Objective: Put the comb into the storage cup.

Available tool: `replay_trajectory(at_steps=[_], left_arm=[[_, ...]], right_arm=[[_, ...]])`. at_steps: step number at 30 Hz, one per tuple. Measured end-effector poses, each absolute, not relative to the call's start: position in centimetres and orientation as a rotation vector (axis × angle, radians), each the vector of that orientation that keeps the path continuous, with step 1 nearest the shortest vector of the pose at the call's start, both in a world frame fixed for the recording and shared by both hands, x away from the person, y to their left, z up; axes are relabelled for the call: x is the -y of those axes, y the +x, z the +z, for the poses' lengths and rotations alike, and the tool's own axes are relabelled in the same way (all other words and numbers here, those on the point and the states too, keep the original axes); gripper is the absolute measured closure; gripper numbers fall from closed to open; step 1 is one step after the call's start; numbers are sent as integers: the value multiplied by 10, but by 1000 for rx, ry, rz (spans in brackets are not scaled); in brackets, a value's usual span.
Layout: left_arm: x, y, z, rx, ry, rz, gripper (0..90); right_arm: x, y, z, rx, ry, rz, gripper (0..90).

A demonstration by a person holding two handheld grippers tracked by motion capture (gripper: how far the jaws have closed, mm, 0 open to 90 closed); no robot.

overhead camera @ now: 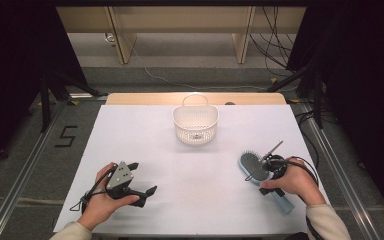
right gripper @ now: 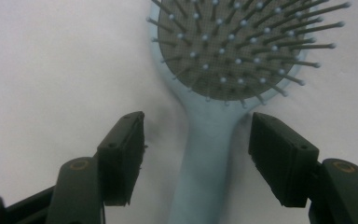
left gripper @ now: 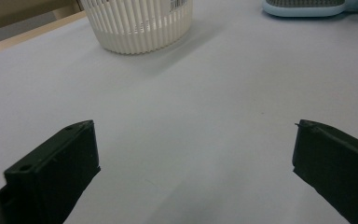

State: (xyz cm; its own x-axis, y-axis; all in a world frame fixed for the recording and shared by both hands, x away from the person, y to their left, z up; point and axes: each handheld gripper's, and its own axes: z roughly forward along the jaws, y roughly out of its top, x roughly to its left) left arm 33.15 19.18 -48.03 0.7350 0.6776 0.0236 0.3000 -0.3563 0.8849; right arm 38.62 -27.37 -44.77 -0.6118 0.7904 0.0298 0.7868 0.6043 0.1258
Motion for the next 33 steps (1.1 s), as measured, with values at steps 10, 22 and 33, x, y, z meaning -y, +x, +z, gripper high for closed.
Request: replay_trajectory(at_steps=[10,22,33], left_arm=[[-192,331,-480,-744,1955,482,0],[-191,331,-480,-742,1953,477,1],[-191,331,-480,-742,1954,476,2]], right_arm=[[270,390,-452,-2781,1390,128,425],[265,393,-452,-2744,1425,54,482],[263,394,-451,-2745,1433,45,613]])
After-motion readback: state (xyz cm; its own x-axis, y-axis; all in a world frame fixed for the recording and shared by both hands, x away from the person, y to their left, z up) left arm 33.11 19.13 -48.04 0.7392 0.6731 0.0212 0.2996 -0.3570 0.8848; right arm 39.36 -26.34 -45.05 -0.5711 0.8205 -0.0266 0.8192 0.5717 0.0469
